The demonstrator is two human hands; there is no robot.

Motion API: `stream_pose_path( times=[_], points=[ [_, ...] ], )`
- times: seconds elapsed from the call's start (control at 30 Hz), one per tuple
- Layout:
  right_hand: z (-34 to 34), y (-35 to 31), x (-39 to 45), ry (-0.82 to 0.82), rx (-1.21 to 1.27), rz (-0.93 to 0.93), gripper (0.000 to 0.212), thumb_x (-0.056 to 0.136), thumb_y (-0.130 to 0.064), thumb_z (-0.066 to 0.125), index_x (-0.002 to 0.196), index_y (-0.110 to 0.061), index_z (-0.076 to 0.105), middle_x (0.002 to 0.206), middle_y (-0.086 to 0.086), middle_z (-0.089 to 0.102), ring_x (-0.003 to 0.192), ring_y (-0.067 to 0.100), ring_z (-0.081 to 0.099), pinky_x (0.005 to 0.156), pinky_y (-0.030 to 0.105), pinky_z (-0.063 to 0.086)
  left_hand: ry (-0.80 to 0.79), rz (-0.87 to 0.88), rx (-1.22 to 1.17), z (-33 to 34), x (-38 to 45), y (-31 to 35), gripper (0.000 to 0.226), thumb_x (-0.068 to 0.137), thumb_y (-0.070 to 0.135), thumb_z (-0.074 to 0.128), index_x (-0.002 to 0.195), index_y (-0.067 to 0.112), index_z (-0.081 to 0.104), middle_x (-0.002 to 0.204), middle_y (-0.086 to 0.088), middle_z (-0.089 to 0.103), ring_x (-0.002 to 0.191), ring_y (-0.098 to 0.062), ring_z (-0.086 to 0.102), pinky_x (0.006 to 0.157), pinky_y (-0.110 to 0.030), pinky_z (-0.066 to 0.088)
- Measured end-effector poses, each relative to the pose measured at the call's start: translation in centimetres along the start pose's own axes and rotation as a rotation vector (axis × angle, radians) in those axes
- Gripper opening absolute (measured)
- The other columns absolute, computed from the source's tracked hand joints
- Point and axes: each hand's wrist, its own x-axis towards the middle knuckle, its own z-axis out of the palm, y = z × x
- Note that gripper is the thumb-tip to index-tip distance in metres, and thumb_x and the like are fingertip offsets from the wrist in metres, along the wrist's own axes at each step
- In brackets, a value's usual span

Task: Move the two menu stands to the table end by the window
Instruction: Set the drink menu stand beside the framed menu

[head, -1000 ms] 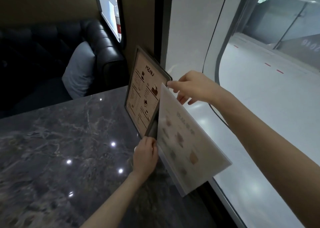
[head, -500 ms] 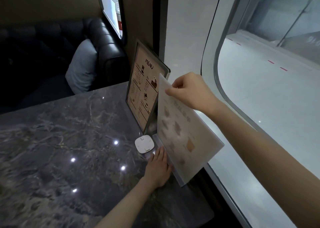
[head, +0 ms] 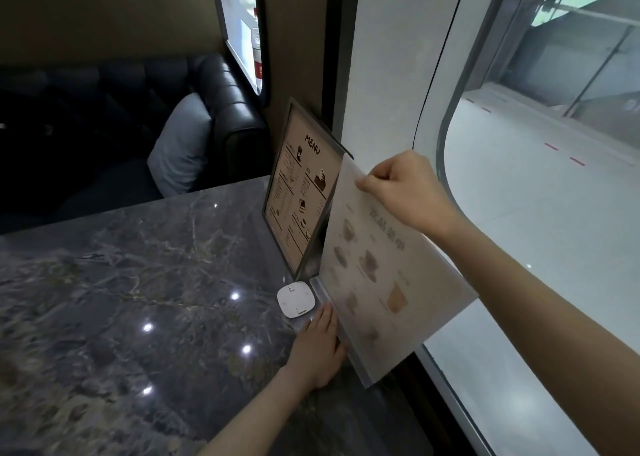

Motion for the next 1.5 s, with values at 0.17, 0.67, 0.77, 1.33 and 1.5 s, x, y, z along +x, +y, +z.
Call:
stream_pose_path(
  times=[0.17, 0.67, 0.77, 1.33, 1.5],
  points=[
    [-0.1, 0.8, 1.1, 0.021, 0.076, 0.011, 0.041, 0.083, -0.022, 0.057, 0.086, 0.019, 0.059, 0.092, 0.042, 0.059, 0.081, 0.053, 0.056, 0.057, 0.03, 0.035, 0.017, -0.028, 0.011, -0.4, -1.3, -1.2, 0.07, 0.097, 0.046, 0.024, 0.148, 0.009, -0.007, 0.16, -0.007, -0.009, 0.147, -0.018, -0.009, 0.116, -0.029, -0.007],
    [0.8, 1.8, 1.9, 0.001, 0.063, 0.093, 0.045, 0.082, -0.025, 0.058, 0.088, 0.019, 0.058, 0.095, 0.042, 0.058, 0.086, 0.052, 0.055, 0.06, 0.048, 0.049, -0.018, -0.037, 0.016, -0.1, -0.8, -3.4, 0.069, 0.097, 0.047, 0.021, 0.148, 0.011, -0.006, 0.16, -0.004, -0.008, 0.147, -0.015, -0.008, 0.118, -0.03, -0.004],
    [0.7, 2.3, 2.1, -0.001, 0.068, 0.111, 0.044, 0.082, -0.026, 0.058, 0.086, 0.018, 0.059, 0.093, 0.04, 0.059, 0.083, 0.051, 0.057, 0.057, 0.033, 0.039, -0.019, -0.036, 0.013, 0.1, -0.7, -3.5, 0.07, 0.096, 0.048, 0.022, 0.149, 0.011, -0.006, 0.16, -0.004, -0.008, 0.147, -0.015, -0.008, 0.119, -0.03, -0.003],
    [-0.1, 1.3, 2.9, -0.074, -0.054, 0.078, 0.023, 0.084, -0.024, 0.058, 0.092, -0.004, 0.068, 0.088, 0.008, 0.067, 0.078, 0.018, 0.061, 0.061, 0.023, 0.046, 0.048, -0.055, -0.076, -1.2, -0.1, -3.5, 0.054, 0.099, 0.034, 0.026, 0.148, 0.012, 0.021, 0.158, -0.002, 0.018, 0.146, -0.016, 0.016, 0.12, -0.032, 0.013],
    [0.2, 0.7, 3.0, -0.032, -0.167, 0.01, 0.036, 0.086, -0.024, 0.057, 0.117, -0.006, 0.054, 0.104, 0.012, 0.066, 0.088, 0.02, 0.059, 0.075, 0.028, 0.047, 0.059, -0.067, -0.081, -3.1, 0.3, -3.2, 0.045, 0.099, 0.029, 0.029, 0.134, 0.008, 0.046, 0.146, -0.008, 0.043, 0.136, -0.022, 0.036, 0.111, -0.033, 0.028]
  ],
)
